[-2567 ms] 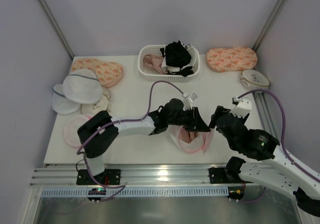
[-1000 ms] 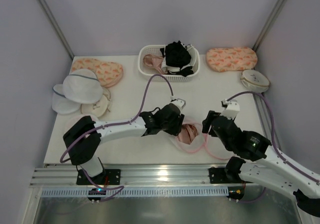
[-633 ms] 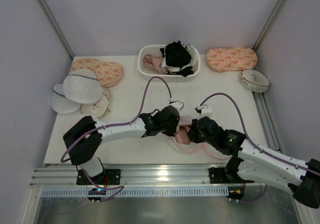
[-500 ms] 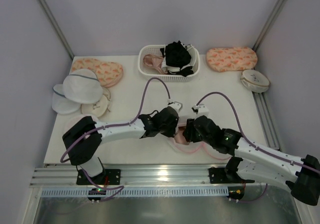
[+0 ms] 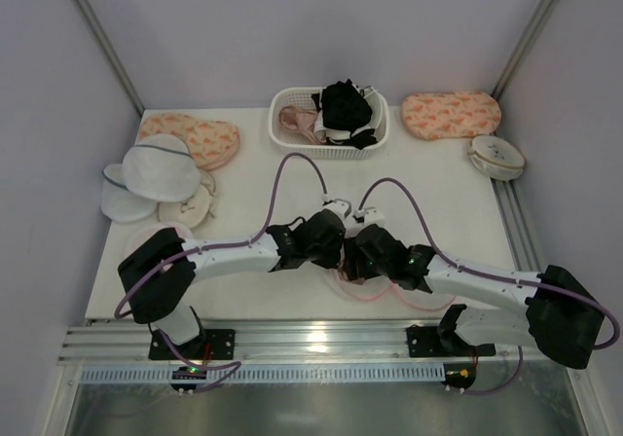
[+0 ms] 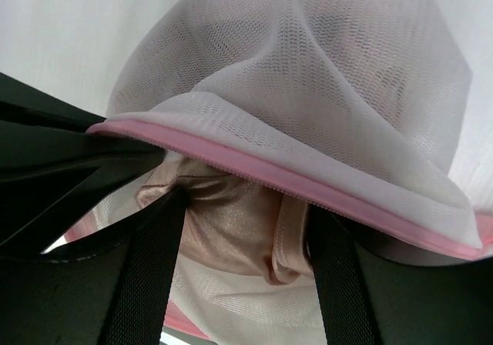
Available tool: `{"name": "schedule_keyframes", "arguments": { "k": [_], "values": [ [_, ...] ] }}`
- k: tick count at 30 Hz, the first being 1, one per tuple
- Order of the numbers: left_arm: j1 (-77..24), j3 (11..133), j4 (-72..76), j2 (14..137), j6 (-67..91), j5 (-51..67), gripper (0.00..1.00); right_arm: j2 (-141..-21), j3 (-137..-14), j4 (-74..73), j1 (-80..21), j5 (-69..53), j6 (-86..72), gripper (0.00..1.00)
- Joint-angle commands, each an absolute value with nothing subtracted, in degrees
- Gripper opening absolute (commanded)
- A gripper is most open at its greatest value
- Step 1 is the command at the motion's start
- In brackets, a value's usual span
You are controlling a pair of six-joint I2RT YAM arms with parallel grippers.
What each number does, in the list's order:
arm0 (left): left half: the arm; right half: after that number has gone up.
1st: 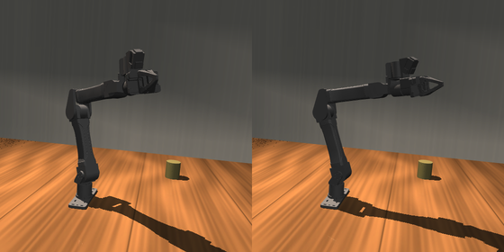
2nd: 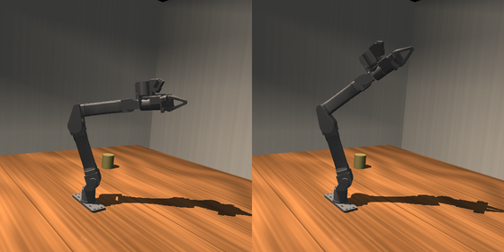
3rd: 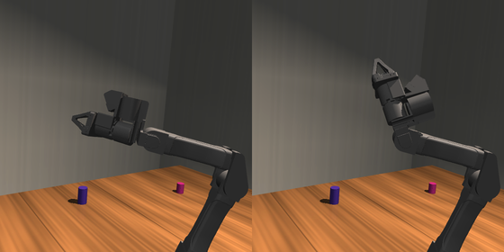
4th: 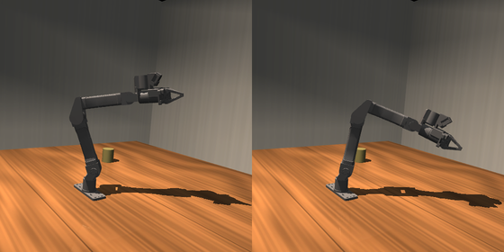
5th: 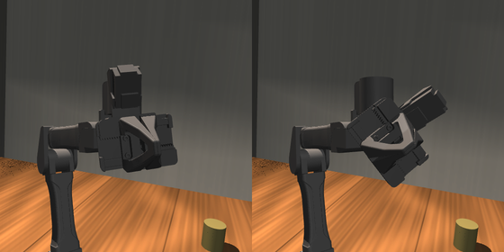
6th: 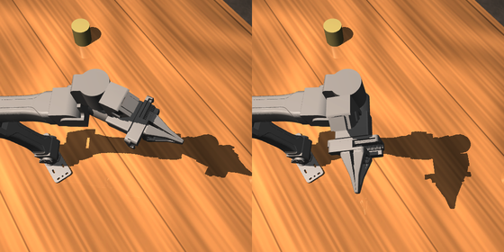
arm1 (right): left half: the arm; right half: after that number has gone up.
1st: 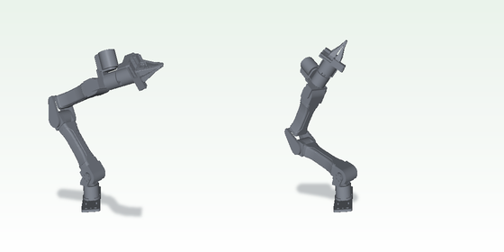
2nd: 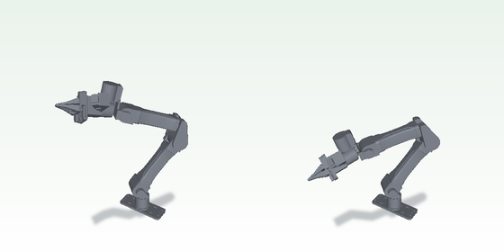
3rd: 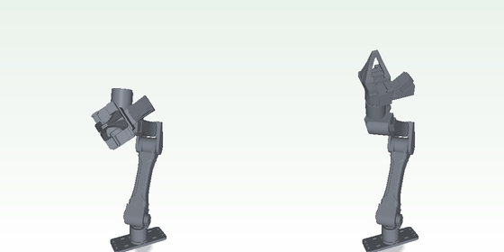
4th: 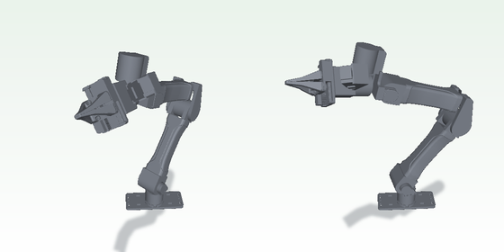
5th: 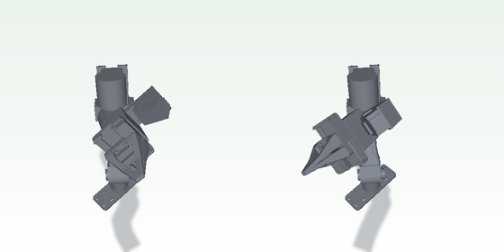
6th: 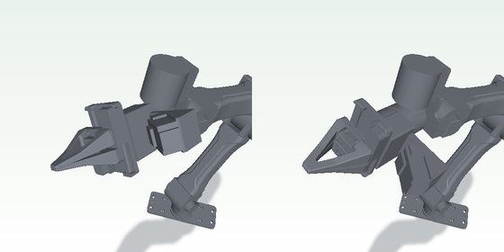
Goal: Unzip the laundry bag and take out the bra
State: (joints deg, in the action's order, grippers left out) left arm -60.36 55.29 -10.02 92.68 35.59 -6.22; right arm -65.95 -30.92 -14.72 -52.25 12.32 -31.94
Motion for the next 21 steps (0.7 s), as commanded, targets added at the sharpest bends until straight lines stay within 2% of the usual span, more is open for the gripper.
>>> {"name": "schedule_keyframes", "arguments": {
  "k": [1,2,5,8,9,10,17,21],
  "values": [
    [-60.38,54.67,-8.17,90.70,36.30,-5.98,0.00,-68.54,-30.50,-7.92,-52.03,10.11,-31.38,0.66],
    [-60.38,54.58,-7.83,90.62,36.39,-5.98,0.00,-68.99,-30.32,-7.48,-52.03,10.11,-31.46,0.66],
    [-60.29,54.23,-7.73,90.70,36.74,-5.80,0.00,-70.66,-30.06,-6.59,-52.03,10.72,-31.38,0.51],
    [-60.38,53.79,-7.38,90.53,37.09,-5.80,0.00,-71.45,-29.62,-6.06,-52.03,10.81,-31.46,0.27],
    [-60.38,53.79,-7.38,90.44,37.09,-5.80,0.00,-71.37,-29.36,-6.15,-52.12,10.90,-31.55,0.13],
    [-60.38,53.70,-7.30,90.27,37.18,-5.80,0.00,-71.11,-29.27,-6.41,-52.12,10.99,-31.73,0.06],
    [-60.12,53.88,-8.61,90.00,37.35,-7.03,0.00,-59.96,-29.27,-11.07,-52.03,5.91,-29.02,0.03],
    [-59.68,53.88,-8.88,89.47,38.05,-7.82,0.00,-46.36,-28.13,-11.25,-52.12,-8.06,-25.49,0.04]
  ]
}}
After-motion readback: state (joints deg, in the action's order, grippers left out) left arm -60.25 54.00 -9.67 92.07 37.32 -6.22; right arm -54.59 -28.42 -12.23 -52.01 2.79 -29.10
